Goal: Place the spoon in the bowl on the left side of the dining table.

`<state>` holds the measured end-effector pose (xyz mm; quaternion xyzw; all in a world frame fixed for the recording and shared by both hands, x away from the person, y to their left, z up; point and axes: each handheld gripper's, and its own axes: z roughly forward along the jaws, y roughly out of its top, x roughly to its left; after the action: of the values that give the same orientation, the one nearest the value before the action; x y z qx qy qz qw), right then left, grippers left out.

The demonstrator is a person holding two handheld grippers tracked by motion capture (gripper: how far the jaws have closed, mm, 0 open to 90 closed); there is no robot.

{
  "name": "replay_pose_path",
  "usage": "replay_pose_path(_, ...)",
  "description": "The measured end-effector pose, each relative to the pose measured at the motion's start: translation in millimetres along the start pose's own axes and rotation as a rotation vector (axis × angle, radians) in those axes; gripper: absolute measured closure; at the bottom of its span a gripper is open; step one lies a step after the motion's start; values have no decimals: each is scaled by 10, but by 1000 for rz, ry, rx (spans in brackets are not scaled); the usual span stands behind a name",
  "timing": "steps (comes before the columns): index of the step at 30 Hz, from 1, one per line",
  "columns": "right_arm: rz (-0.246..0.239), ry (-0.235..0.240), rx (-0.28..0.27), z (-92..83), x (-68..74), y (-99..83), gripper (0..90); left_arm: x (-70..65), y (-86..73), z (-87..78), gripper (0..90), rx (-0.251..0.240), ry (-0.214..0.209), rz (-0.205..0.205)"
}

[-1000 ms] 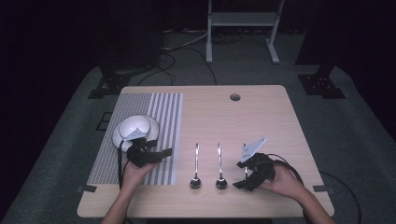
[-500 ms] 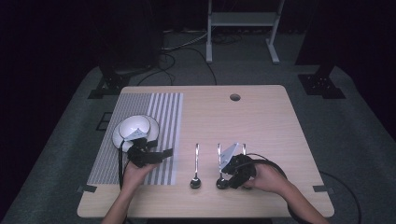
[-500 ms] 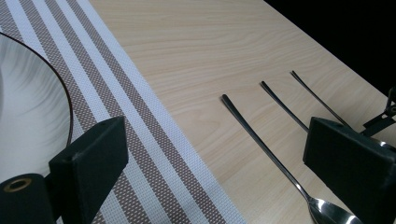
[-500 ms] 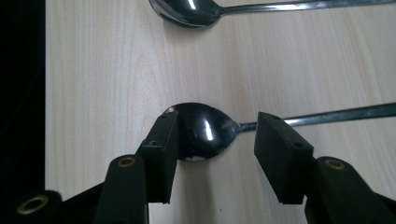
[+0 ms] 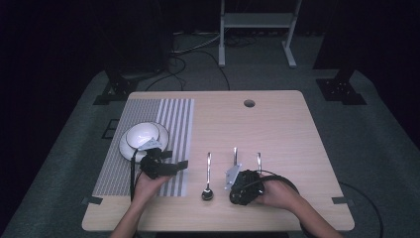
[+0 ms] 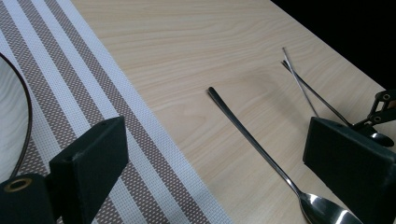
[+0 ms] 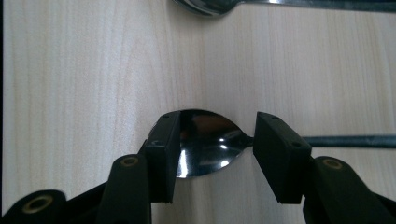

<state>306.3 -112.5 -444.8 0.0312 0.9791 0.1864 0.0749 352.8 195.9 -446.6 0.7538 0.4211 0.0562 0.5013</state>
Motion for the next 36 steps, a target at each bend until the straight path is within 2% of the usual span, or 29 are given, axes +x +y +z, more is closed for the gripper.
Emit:
replay_pose_path(5, 7, -10, 13, 2, -2, -8, 499, -8, 2, 3, 58, -2, -4, -3)
replay_pose_path(7, 10, -12, 11, 2, -2, -13, 500, -25, -5, 11, 68, 2, -31, -15)
replay_pose_path(8, 10, -12, 11, 2, -2, -13, 500, -25, -5, 11, 97, 2, -31, -15)
replay_pose_path(9, 12, -12, 11, 3, -3, -17, 500, -59, -12, 20, 97, 7, -82, -35)
replay_pose_path(10, 15, -13, 7, 3, -4, -23, 500, -160, -19, 65, 179, 36, -137, -33)
replay_pose_path(11, 16, -13, 6, 2, -6, -24, 500, -160, -19, 65, 222, 36, -137, -33)
replay_pose_path(12, 18, -11, 4, 4, -8, -26, 500, -316, -21, 163, 253, 80, -184, -3)
replay_pose_path(13, 17, -12, 3, 5, -9, -25, 500, -383, -14, 210, 253, 101, -204, 11)
replay_pose_path(14, 17, -12, 3, 5, -9, -25, 500, -383, -14, 210, 253, 101, -204, 11)
replay_pose_path(15, 18, -13, 5, 6, -6, -23, 500, -459, -5, 268, 253, 111, -227, 20)
replay_pose_path(16, 17, -18, 3, 8, -3, -17, 500, -540, 13, 324, 252, 123, -225, 54)
replay_pose_path(18, 17, -18, -2, 9, -4, -22, 502, -576, 20, 360, 253, 127, -226, 57)
replay_pose_path(19, 18, -18, -7, 10, -6, -25, 502, -595, 29, 397, 261, 133, -248, 47)
replay_pose_path(22, 18, -13, -17, 11, -13, -41, 507, -618, 40, 418, 283, 134, -243, 51)
replay_pose_path(23, 18, -13, -20, 11, -15, -44, 507, -623, 51, 440, 308, 135, -252, 44)
replay_pose_path(28, 25, -14, -24, 15, -19, -54, 507, -620, 77, 533, 320, 149, -257, 29)
replay_pose_path(30, 28, -14, -28, 15, -19, -55, 507, -617, 84, 623, 376, 170, -256, 13)
replay_pose_path(33, 27, -12, -30, 17, -18, -56, 510, -617, 95, 726, 398, 185, -266, -14)
replay_pose_path(36, 26, -9, -33, 15, -19, -57, 517, -621, 107, 766, 415, 186, -261, -23)
